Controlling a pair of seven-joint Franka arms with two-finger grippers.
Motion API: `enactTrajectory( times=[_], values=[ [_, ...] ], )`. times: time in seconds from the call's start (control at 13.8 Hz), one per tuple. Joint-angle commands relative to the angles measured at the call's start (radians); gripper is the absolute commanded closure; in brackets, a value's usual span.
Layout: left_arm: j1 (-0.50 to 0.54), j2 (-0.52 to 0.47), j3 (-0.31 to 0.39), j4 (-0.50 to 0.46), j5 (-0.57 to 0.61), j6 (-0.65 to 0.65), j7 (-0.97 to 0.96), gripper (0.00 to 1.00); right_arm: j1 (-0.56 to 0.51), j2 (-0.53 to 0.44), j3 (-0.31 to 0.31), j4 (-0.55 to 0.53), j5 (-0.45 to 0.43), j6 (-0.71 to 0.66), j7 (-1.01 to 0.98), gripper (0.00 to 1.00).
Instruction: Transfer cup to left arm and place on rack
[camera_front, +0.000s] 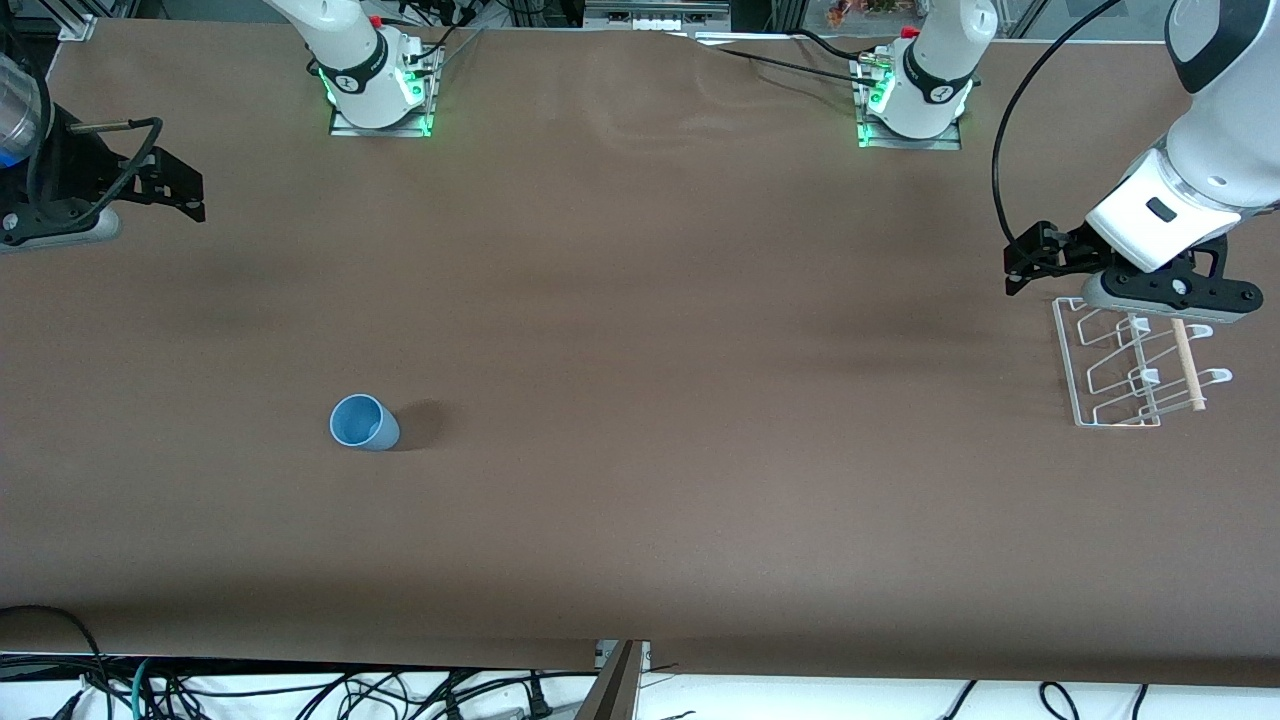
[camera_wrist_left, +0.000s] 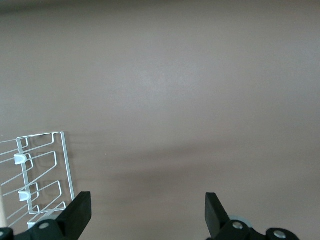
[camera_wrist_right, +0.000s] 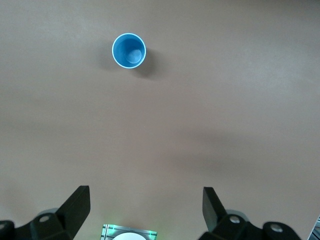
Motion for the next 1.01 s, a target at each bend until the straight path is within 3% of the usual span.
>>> enactTrajectory(
  times=[0.0, 0.65, 0.94],
  values=[
    [-0.006, 0.005, 0.001, 0.022, -0.007, -0.018, -0.011, 0.00, -0.022, -0.011, 0.007, -0.013, -0.007, -0.002, 0.005, 0.01],
    [-0.006, 0.005, 0.000, 0.022, -0.007, -0.018, -0.010, 0.00, -0.010, -0.011, 0.005, 0.011, 0.002, -0.002, 0.006, 0.00],
    [-0.006, 0.006, 0.001, 0.022, -0.007, -0.018, -0.010, 0.00, -0.010, -0.007, 0.019, 0.015, 0.003, -0.052, 0.106, 0.01]
  ],
)
